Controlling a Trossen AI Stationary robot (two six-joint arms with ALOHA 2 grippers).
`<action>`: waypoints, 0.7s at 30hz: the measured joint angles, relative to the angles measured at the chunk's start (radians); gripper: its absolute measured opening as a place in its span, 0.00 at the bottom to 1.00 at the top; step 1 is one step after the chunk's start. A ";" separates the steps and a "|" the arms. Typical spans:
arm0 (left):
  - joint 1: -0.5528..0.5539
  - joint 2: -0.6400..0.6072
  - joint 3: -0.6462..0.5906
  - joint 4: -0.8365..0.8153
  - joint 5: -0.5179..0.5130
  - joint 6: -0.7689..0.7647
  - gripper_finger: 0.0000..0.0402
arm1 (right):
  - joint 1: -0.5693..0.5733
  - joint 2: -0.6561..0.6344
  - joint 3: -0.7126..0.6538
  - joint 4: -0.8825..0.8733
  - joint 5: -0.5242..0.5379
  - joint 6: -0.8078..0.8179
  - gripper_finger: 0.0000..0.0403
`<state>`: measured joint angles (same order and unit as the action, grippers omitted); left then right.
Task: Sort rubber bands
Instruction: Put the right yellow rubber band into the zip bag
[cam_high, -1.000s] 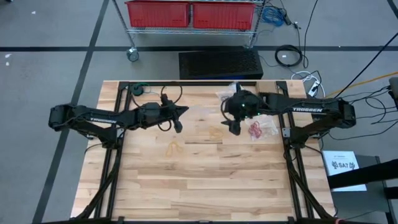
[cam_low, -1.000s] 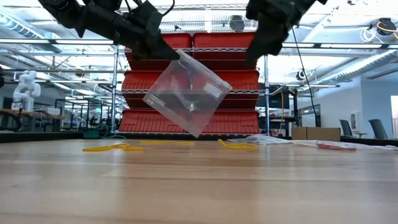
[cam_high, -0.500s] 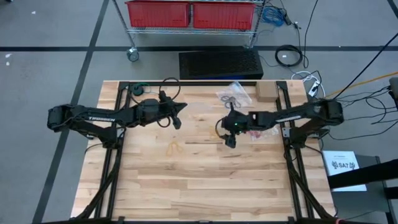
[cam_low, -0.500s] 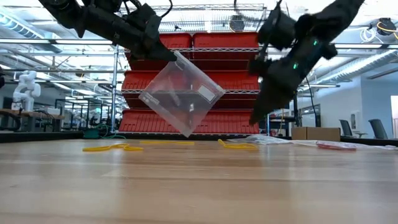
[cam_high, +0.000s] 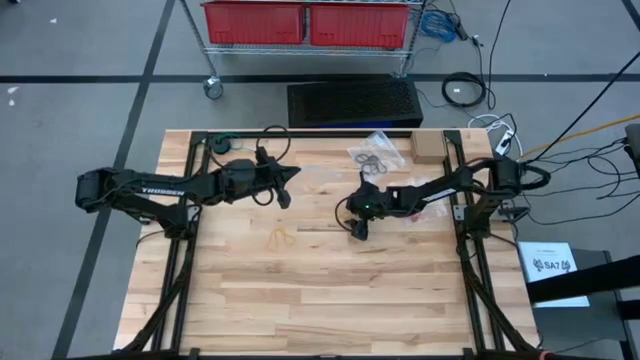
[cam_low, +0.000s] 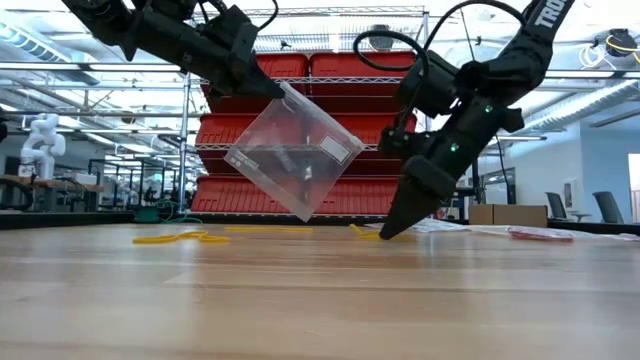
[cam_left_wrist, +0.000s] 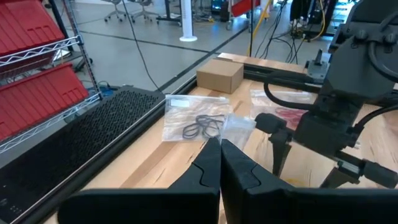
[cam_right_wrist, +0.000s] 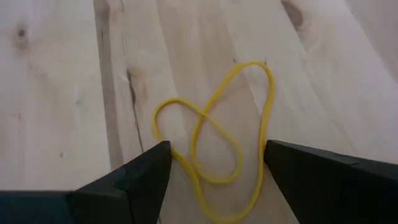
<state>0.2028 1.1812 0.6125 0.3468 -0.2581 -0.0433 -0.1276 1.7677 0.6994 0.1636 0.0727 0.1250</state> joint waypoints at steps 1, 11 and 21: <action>0.000 0.000 0.000 0.000 0.000 0.000 0.00 | 0.000 0.010 0.000 0.013 0.000 0.000 0.64; 0.000 0.000 0.000 0.001 0.001 -0.002 0.00 | -0.003 0.031 0.001 0.035 0.019 0.021 0.29; 0.000 0.000 0.000 0.002 0.001 -0.002 0.00 | 0.006 0.010 0.002 0.024 -0.021 0.021 0.01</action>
<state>0.2028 1.1812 0.6125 0.3486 -0.2569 -0.0448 -0.1217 1.7773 0.7015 0.1876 0.0518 0.1464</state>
